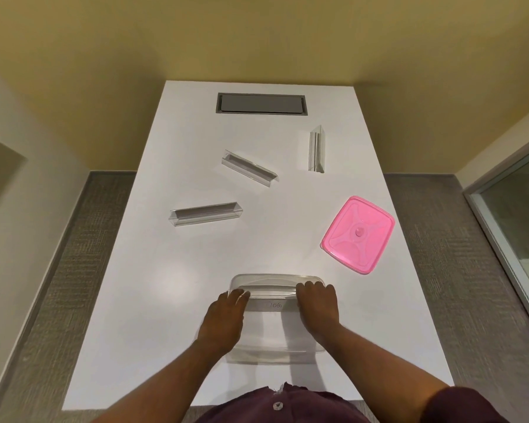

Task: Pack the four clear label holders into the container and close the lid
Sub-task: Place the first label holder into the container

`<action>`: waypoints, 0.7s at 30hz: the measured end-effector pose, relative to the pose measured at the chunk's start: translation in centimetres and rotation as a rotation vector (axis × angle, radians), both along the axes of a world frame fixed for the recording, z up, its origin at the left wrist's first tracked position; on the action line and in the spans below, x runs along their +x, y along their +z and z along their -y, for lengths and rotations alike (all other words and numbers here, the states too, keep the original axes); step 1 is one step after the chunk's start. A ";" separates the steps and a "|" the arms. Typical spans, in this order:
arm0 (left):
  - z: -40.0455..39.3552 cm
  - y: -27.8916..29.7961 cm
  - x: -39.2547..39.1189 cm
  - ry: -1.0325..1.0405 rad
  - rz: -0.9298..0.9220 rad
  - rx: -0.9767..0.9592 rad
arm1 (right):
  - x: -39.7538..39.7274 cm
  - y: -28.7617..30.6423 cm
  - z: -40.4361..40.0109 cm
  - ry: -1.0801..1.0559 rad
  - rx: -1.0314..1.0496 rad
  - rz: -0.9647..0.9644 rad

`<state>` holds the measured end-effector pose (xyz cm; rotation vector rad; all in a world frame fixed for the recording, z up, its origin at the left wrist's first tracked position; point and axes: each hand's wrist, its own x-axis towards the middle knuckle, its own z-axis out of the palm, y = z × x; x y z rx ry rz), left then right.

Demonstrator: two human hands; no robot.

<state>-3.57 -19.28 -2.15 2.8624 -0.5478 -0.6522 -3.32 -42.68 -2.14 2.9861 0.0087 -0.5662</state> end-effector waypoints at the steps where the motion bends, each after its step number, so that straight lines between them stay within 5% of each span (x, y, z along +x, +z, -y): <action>1: 0.0 0.0 0.0 0.001 0.004 0.004 | -0.1 -0.1 0.0 0.001 0.006 0.002; 13: -0.1 0.4 0.5 -0.034 0.050 0.103 | -0.5 0.7 1.0 0.011 0.083 0.166; 17: -0.6 2.2 1.7 0.025 0.182 -0.104 | 0.5 2.6 1.8 -0.040 0.173 0.242; 21: -1.0 3.2 3.6 0.172 0.289 -0.267 | 2.6 4.1 1.8 -0.186 0.474 0.261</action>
